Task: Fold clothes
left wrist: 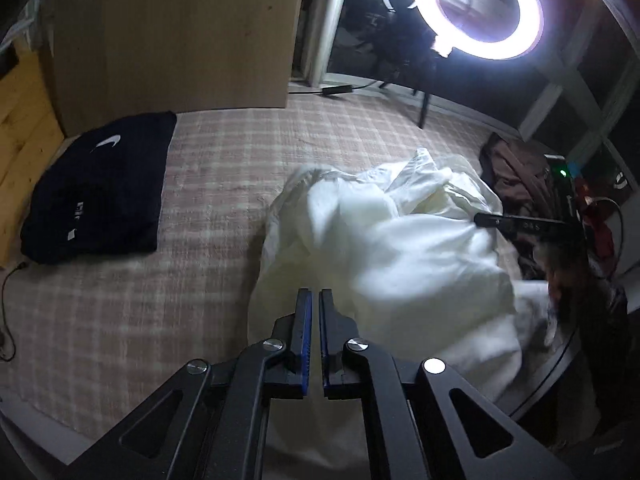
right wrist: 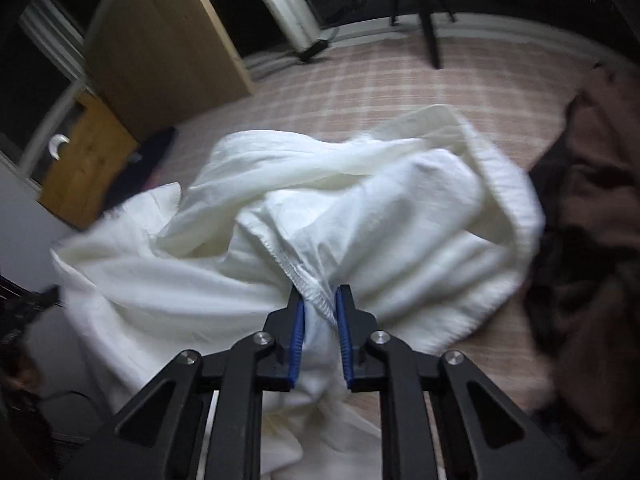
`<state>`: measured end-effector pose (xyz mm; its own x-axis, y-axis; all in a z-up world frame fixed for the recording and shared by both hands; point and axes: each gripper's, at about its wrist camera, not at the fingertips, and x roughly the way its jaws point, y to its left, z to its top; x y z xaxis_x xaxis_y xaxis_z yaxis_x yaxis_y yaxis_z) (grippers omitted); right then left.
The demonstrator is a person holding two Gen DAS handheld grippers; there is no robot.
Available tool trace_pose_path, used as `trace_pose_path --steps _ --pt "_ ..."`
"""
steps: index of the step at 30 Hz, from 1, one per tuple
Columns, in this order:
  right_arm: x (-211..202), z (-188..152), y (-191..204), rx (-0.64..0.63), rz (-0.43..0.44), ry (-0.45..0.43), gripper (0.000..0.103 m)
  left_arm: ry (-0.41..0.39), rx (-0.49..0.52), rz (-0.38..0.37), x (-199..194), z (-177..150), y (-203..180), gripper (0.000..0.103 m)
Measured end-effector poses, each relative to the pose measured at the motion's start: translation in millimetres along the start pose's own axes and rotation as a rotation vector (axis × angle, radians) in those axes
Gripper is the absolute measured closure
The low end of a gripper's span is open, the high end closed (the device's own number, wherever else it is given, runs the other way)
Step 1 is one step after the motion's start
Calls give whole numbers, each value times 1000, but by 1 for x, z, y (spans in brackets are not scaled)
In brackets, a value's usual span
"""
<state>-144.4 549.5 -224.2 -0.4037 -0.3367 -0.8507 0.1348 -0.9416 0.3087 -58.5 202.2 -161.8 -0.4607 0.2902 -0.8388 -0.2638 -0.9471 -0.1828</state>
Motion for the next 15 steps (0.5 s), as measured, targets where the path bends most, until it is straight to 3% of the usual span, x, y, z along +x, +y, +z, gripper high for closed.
trace_pose_path --steps 5,6,7,9,10,15 --pt "-23 -12 -16 -13 -141 -11 86 37 79 -24 11 -10 -32 99" --pt "-30 -13 -19 -18 -161 -25 86 41 77 -27 11 -10 -35 93" --pt "-37 -13 -20 -11 -152 -41 82 46 71 -32 11 -8 -37 81" --pt "-45 -15 -19 36 -79 -31 53 43 67 -40 9 -6 -39 62" --pt "-45 -18 -14 47 -40 -21 33 32 72 -37 9 -4 -41 58" --pt "-41 -38 39 -33 117 -10 32 17 82 -11 14 7 -41 58"
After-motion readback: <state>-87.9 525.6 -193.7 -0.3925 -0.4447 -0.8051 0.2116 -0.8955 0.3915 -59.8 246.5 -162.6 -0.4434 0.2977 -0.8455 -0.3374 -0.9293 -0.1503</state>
